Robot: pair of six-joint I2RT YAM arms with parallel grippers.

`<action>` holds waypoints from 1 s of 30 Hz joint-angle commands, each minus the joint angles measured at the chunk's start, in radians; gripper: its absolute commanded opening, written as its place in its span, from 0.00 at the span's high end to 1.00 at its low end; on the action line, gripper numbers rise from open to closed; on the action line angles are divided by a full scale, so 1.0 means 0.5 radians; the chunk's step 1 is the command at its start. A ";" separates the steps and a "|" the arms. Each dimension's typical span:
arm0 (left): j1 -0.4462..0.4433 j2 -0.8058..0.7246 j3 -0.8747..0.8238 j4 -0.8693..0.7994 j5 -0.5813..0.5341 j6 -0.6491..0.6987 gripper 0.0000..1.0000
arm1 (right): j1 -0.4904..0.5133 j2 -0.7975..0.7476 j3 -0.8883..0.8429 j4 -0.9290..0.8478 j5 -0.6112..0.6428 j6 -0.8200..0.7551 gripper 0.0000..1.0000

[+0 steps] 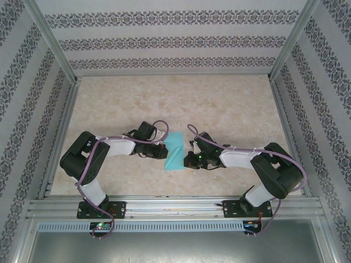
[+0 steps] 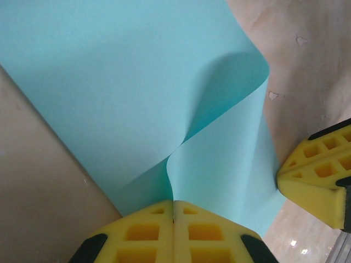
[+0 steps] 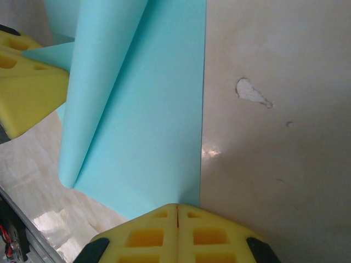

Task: Fold a paper plane with a square sheet of paper (fold left side to right side)
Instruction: Fold the triangle a second time at the center of the table.

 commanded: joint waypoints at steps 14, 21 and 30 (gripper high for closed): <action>0.032 0.089 0.039 -0.049 -0.056 0.101 1.00 | 0.020 -0.182 0.086 0.273 -0.046 0.172 1.00; 0.032 0.093 0.042 -0.058 -0.057 0.106 1.00 | 0.101 0.118 0.236 0.532 -0.002 0.285 1.00; 0.032 0.100 0.044 -0.068 -0.059 0.110 1.00 | 0.110 0.300 0.253 0.558 0.013 0.284 1.00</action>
